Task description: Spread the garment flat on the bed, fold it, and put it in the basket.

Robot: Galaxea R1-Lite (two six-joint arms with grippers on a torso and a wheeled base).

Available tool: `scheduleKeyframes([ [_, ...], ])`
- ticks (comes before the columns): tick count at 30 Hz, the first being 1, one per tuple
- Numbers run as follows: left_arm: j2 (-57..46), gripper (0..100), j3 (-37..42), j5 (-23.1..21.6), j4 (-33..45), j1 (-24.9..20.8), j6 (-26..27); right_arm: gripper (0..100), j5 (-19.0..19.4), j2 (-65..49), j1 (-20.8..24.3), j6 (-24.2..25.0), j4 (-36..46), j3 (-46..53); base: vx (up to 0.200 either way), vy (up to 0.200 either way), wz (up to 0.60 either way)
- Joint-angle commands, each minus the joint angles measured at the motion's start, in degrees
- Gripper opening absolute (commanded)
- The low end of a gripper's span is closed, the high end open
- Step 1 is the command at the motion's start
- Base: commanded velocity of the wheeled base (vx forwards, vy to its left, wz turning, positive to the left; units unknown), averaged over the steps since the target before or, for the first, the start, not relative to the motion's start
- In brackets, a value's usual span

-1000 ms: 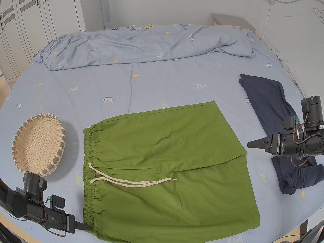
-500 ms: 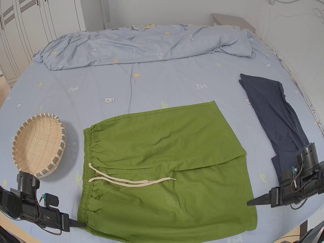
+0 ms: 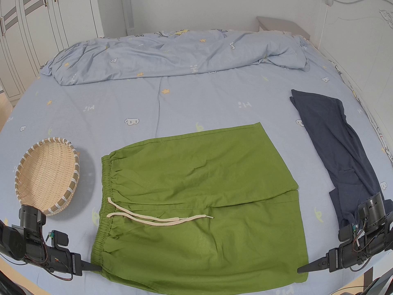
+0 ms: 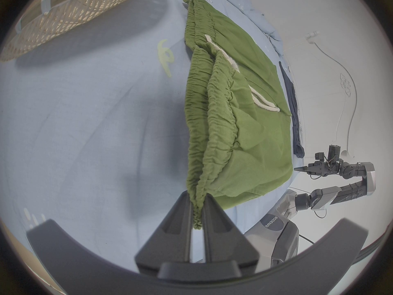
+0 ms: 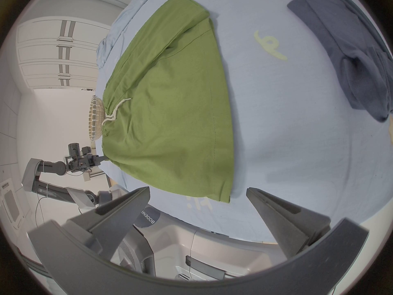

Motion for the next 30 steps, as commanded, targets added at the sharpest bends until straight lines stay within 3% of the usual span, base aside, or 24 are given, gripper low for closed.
scheduleKeyframes([
  [1, -0.03, 0, 0.06, 0.02, -0.06, 0.03, -0.03, 100, 0.52, 2.27, 0.04, -0.03, -0.12, 0.17, 0.0, 0.0, 0.0],
  [15, -0.21, 0, 0.06, 0.02, -0.15, -0.23, -0.03, 100, 1.13, 17.03, 0.3, -0.03, -11.9, 0.88, 0.0, 0.0, 0.0],
  [30, -0.12, 0, -0.03, 0.02, -0.15, -0.23, -0.03, 100, 2.71, 17.56, 3.9, 0.41, -15.51, 1.84, 0.0, 0.0, 0.0],
])
